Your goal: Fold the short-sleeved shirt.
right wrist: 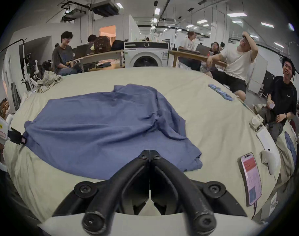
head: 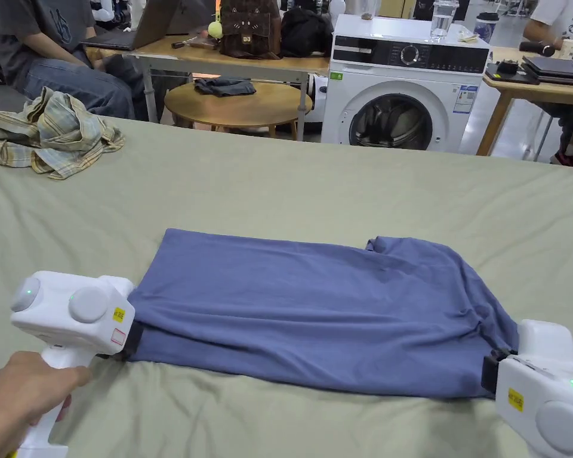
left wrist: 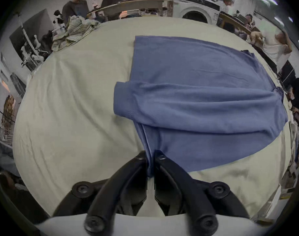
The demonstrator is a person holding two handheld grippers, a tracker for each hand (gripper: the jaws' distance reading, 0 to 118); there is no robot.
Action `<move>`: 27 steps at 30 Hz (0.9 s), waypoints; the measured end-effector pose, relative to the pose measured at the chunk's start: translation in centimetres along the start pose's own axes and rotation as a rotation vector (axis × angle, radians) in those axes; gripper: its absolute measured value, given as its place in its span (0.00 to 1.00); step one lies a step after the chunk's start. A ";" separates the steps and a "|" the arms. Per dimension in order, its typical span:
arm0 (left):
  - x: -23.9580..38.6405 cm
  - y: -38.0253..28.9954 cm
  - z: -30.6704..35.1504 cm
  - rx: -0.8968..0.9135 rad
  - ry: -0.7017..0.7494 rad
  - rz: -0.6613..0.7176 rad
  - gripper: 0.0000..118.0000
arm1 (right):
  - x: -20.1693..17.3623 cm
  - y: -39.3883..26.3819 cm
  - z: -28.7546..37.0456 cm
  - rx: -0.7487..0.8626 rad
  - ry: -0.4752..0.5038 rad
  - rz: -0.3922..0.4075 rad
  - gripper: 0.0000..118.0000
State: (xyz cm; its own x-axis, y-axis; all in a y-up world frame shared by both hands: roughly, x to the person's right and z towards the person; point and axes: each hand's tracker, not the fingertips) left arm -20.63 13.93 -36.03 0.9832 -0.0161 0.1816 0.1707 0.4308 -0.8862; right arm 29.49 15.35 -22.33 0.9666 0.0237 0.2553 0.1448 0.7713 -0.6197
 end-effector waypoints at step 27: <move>-1.3 -4.3 7.1 0.162 -0.073 0.055 0.00 | 3.6 1.2 0.5 -0.262 0.089 0.075 0.01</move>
State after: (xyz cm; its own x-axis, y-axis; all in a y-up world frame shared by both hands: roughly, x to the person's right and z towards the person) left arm -23.07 18.46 -29.44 0.9825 0.0744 0.1706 0.0986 0.5691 -0.8163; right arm 33.06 16.63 -21.79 0.9897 0.0095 0.1426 0.1109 0.5784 -0.8082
